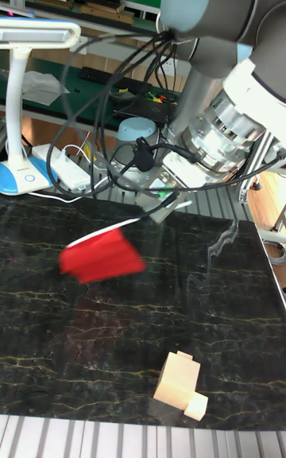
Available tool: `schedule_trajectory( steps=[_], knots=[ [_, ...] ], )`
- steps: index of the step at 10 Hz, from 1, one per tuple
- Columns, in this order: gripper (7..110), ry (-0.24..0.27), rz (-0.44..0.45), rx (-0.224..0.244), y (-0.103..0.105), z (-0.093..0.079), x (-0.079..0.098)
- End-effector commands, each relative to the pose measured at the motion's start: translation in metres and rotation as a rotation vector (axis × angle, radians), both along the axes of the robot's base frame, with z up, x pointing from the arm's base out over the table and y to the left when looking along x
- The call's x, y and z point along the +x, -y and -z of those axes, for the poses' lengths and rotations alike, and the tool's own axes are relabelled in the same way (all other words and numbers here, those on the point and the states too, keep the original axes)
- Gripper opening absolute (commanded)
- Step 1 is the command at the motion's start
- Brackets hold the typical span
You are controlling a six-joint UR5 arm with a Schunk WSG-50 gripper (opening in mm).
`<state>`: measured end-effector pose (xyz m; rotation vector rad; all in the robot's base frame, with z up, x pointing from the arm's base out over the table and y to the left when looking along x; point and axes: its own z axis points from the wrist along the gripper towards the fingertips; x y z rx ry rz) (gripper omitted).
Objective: Wave the flag
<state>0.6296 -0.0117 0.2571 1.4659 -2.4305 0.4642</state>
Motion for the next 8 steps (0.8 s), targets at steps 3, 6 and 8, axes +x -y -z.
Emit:
schedule_trajectory(
  steps=[3,6,8],
  knots=[
    [7,0.131,-0.228,-0.248,0.062,-0.030,0.065],
    [7,-0.100,0.047,0.070,0.003,0.006,-0.018],
    [7,-0.222,0.196,0.188,-0.035,0.007,-0.056]
  ],
)
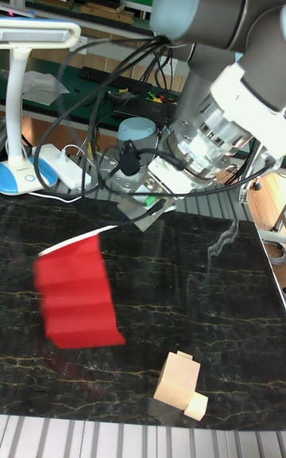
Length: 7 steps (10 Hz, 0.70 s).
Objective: Wave the flag
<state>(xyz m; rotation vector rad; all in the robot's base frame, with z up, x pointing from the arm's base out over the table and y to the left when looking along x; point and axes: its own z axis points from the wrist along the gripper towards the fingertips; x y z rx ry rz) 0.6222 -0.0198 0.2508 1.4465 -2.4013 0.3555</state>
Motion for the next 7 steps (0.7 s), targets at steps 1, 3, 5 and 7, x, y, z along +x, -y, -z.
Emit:
schedule_trajectory(
  steps=[1,3,5,7],
  knots=[
    [7,-0.187,0.237,0.184,-0.058,-0.001,-0.060],
    [7,-0.257,0.327,0.245,-0.083,-0.005,-0.078],
    [7,-0.288,0.364,0.274,-0.094,-0.008,-0.084],
    [7,-0.196,0.279,0.173,-0.058,0.003,-0.062]
  ],
)
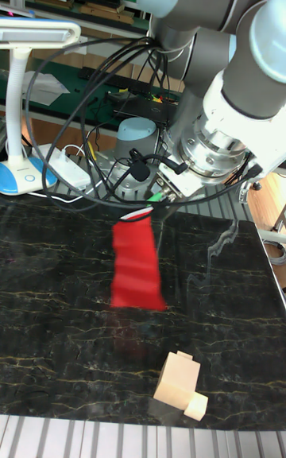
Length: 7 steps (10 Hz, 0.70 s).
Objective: Wave the flag
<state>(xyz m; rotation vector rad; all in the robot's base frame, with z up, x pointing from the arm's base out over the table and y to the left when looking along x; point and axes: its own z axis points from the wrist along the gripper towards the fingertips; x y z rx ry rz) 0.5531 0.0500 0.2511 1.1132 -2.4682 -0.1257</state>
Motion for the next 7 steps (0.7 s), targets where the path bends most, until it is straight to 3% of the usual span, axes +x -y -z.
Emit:
schedule_trajectory(
  steps=[1,2,4,5,7],
  knots=[
    [7,0.056,-0.049,-0.081,0.024,0.006,0.015],
    [7,0.077,-0.073,-0.107,0.032,0.009,0.020],
    [7,0.147,-0.138,-0.214,0.059,0.009,0.039],
    [7,0.169,-0.161,-0.230,0.066,0.010,0.045],
    [7,0.263,-0.234,-0.280,0.088,0.012,0.070]
  ],
)
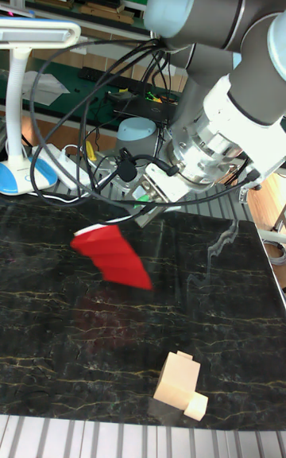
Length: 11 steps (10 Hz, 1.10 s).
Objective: Wave the flag
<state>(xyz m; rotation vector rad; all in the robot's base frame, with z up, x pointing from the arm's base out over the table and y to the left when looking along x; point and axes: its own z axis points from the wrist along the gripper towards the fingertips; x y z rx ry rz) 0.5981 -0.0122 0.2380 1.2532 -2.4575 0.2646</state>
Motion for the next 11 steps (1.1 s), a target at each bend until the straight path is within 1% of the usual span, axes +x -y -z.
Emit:
schedule_trajectory(
  steps=[1,2,3,4,5,6,7,8,9,11],
  knots=[
    [7,0.133,-0.121,-0.081,0.033,0.001,0.036],
    [7,0.173,-0.163,-0.111,0.046,0.001,0.050],
    [7,0.196,-0.185,-0.117,0.055,0.003,0.057],
    [7,0.204,-0.197,-0.129,0.060,0.002,0.060],
    [7,0.220,-0.217,-0.157,0.067,-0.003,0.065],
    [7,0.209,-0.189,-0.127,0.061,0.001,0.059],
    [7,0.169,-0.126,-0.045,0.044,0.010,0.044],
    [7,0.134,-0.094,-0.004,0.033,0.013,0.033],
    [7,0.071,-0.036,0.051,0.018,0.016,0.013],
    [7,-0.037,0.051,0.140,-0.006,0.015,-0.018]
  ],
)
